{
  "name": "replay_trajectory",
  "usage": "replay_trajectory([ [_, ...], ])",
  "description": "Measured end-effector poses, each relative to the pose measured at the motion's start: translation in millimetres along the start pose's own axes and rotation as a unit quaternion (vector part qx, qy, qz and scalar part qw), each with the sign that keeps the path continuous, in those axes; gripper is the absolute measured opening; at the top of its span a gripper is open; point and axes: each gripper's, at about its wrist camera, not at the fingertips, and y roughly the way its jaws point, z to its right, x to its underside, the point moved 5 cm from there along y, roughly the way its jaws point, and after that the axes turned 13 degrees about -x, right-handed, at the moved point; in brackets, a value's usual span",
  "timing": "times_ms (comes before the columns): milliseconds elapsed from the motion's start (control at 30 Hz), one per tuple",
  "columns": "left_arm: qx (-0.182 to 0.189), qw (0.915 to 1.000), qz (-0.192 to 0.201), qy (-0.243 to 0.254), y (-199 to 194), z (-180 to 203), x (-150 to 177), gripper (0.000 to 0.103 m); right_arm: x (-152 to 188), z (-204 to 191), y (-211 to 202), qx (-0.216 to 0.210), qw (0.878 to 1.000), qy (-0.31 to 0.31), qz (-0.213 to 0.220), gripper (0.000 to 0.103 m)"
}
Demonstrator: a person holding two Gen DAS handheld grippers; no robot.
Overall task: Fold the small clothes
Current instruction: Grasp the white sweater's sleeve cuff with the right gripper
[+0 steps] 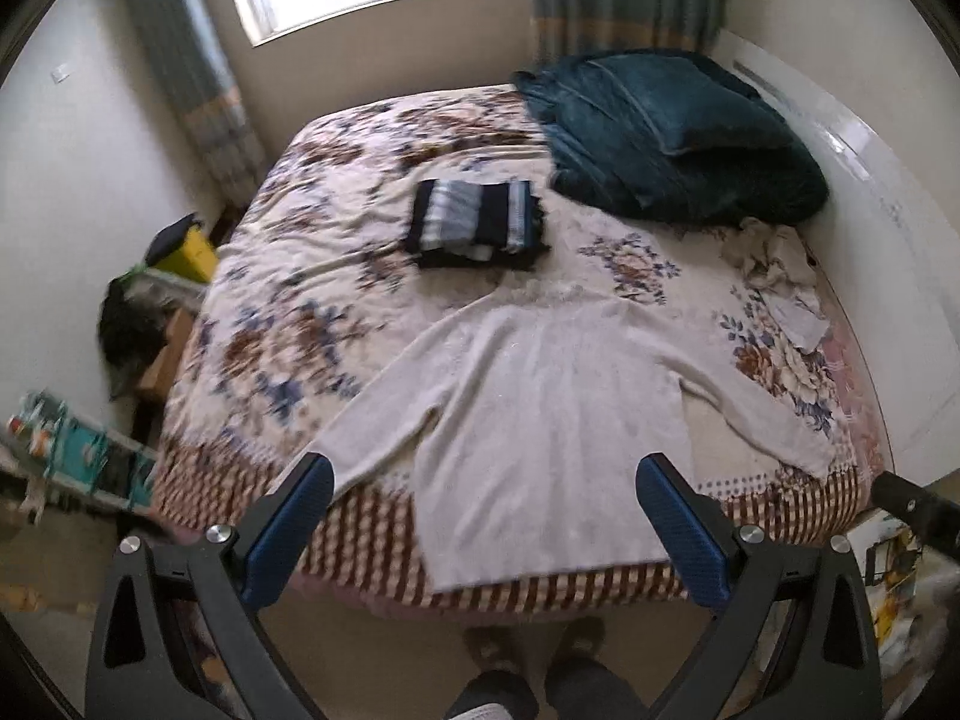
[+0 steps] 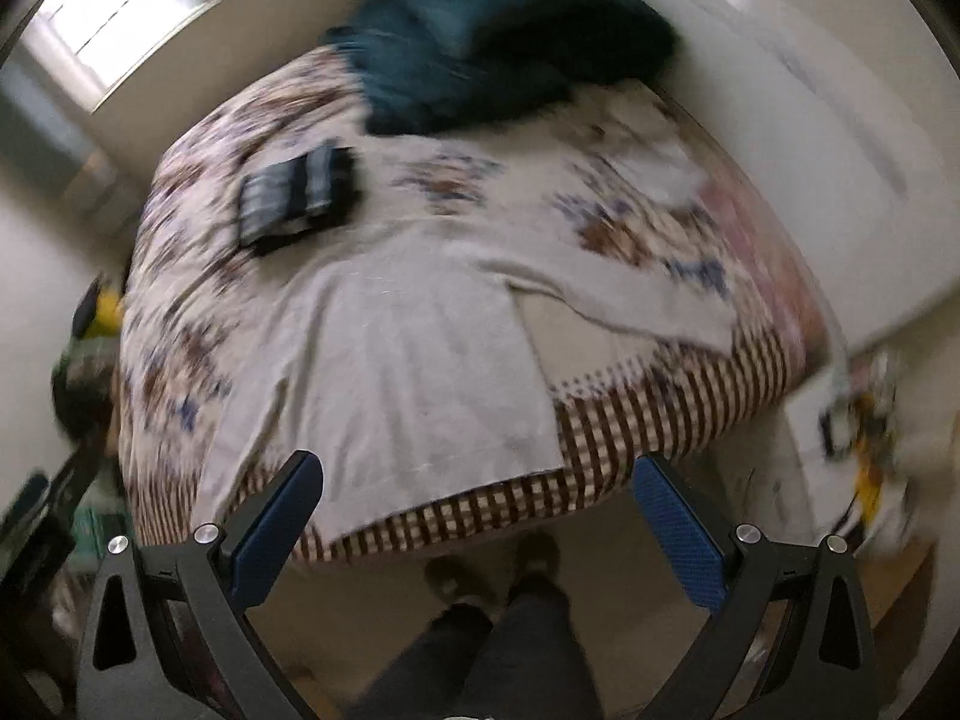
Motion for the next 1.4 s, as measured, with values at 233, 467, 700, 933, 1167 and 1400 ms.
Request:
replay_trajectory([
  [233, 0.008, 0.9986, -0.04, 0.034, 116.1, 86.6, -18.7, 0.103, -46.5, 146.6, 119.8, 0.026, 0.983, 0.183, 0.008, 0.103],
  [467, -0.02, 0.992, -0.105, 0.066, 230.0, 173.8, -20.5, 0.103, -80.5, 306.9, 255.5, 0.014, 0.944, 0.329, 0.002, 0.103],
  [700, -0.027, 0.9847, -0.155, 0.076, 317.7, 241.6, -16.3, 0.103, -77.7, 415.4, 342.0, 0.017, 0.897, 0.442, 0.003, 0.103],
  [933, -0.02, 0.978, -0.182, 0.1, 384.3, 289.9, -8.5, 0.103, -68.5, 488.6, 388.7, 0.023, 0.841, 0.537, 0.064, 0.089],
  [1167, -0.008, 0.9755, -0.178, 0.13, 405.4, 315.0, -8.1, 0.103, -80.9, 520.9, 396.0, 0.067, 0.814, 0.55, 0.173, 0.022],
  [1400, -0.007, 0.9785, -0.175, 0.109, 405.7, 289.7, -21.0, 0.103, -128.0, 488.2, 368.7, 0.118, 0.869, 0.439, 0.196, 0.011],
])
